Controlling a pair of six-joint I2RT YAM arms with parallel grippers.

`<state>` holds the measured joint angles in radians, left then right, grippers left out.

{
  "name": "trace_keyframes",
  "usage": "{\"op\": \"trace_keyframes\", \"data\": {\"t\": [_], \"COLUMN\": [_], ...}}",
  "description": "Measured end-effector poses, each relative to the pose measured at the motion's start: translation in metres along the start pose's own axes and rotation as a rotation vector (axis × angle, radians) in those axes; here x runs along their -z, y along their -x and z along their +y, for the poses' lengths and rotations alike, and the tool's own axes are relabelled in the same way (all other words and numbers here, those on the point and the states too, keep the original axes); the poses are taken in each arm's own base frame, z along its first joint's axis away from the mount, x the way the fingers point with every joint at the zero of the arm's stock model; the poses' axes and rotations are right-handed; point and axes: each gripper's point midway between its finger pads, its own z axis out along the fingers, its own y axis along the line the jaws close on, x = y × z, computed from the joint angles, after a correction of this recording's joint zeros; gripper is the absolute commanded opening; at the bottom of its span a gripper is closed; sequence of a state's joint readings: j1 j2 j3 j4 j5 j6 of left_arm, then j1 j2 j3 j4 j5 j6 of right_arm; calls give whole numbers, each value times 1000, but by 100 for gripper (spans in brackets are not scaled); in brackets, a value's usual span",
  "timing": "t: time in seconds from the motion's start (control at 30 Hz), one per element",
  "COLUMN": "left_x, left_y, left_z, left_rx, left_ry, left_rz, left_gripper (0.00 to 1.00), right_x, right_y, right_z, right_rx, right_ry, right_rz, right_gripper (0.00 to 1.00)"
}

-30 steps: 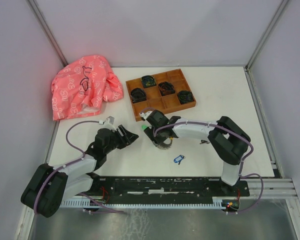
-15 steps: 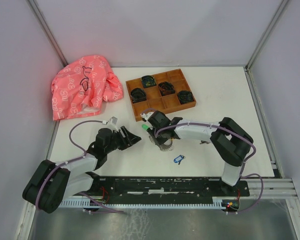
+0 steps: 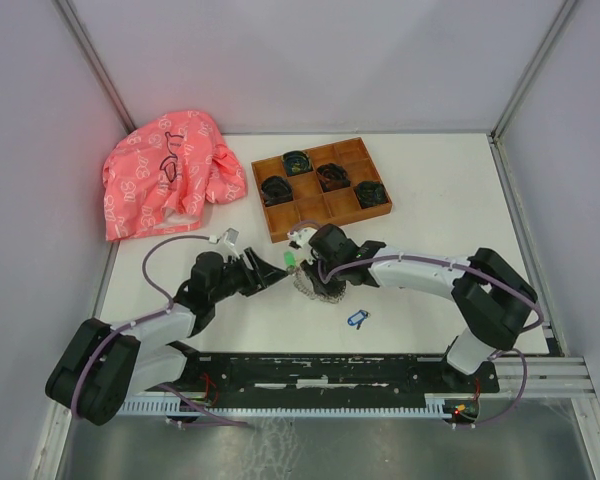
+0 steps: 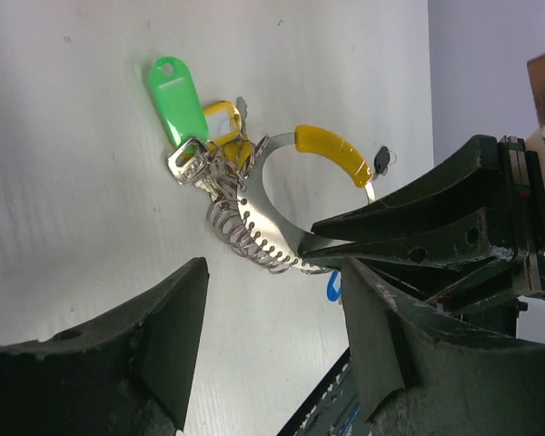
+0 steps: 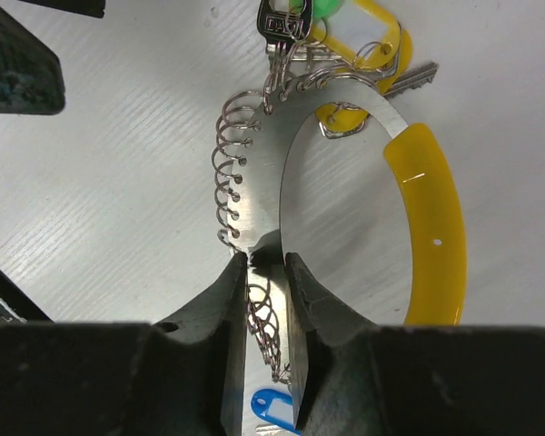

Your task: Put the keys on the keyring

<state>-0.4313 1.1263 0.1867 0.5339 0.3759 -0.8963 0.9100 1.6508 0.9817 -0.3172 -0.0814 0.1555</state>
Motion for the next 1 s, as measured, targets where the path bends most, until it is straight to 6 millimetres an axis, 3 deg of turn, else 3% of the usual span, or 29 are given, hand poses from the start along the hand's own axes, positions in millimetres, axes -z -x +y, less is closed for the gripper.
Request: {"op": "trace_keyframes", "data": {"t": [0.17,0.4,0.53,0.7,0.83,1.0], "left_x": [-1,-8,-15,-27,-27,-24], "left_y": [0,20,36,42,28,23], "left_z": [-6,-22,-30,-26,-17,-8], "left_rx": [-4,-110,-214,-271,-287,-289], "left_ry": [-11,-9,14,66,111,161], "left_rz": [22,28,40,104,167,182], "left_gripper": [66,68,67,66,66,67], "right_x": [5,17,24,25,23,5], "right_y": [4,15,21,14,4,-10], "right_z": [1,10,9,-8,-28,-45], "right_rx": [26,67,82,50,-12,-68], "right_ry": [11,62,54,-34,-103,-140], "right_rz": [-21,-72,-97,-69,-19,71], "right_gripper": [7,8,28,45,50,50]}}
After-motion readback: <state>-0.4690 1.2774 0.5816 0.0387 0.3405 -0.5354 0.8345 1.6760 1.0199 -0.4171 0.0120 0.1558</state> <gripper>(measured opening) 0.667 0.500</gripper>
